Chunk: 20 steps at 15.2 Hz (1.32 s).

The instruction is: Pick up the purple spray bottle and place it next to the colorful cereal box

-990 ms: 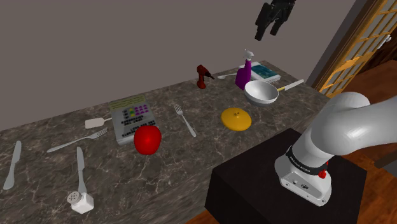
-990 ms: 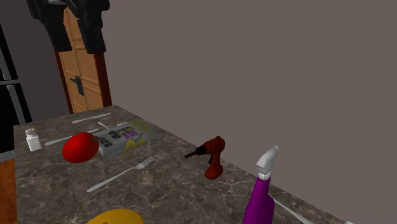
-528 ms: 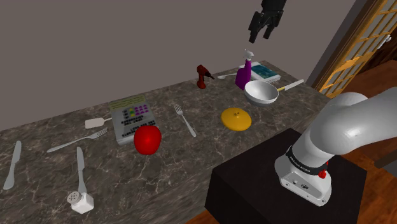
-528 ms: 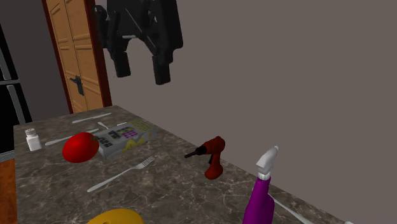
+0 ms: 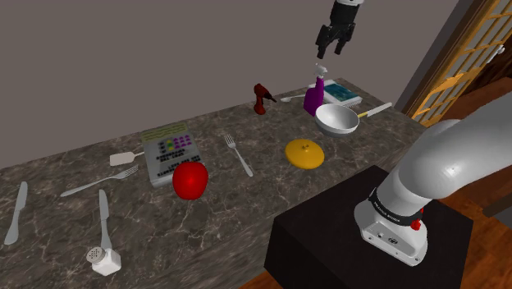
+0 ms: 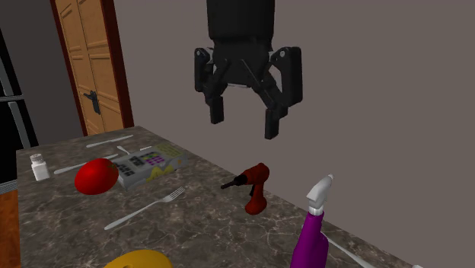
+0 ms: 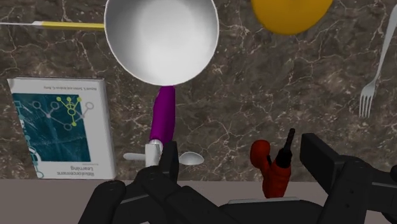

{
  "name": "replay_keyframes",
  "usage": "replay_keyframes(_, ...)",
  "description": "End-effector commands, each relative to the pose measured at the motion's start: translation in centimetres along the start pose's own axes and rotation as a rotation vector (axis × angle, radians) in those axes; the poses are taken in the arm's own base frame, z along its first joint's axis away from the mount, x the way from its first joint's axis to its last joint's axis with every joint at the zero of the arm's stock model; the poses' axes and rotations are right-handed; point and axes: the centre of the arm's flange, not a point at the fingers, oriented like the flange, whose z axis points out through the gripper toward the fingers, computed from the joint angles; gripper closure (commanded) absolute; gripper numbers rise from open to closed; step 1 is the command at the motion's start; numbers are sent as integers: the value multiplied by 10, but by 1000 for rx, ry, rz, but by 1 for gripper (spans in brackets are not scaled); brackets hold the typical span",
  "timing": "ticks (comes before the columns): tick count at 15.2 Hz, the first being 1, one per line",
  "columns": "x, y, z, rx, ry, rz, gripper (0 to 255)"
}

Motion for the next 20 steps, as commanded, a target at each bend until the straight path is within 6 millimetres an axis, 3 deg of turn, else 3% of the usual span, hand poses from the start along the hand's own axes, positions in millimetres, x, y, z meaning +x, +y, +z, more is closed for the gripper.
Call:
replay_keyframes(1,17,19,15,-2,-8,13,0)
replay_keyframes(9,77,92,68,-3,-40,66,0)
replay_keyframes(17,77,94,110,-3,-41,67,0)
replay_keyframes(20,77,94,110,-3,-41,67,0)
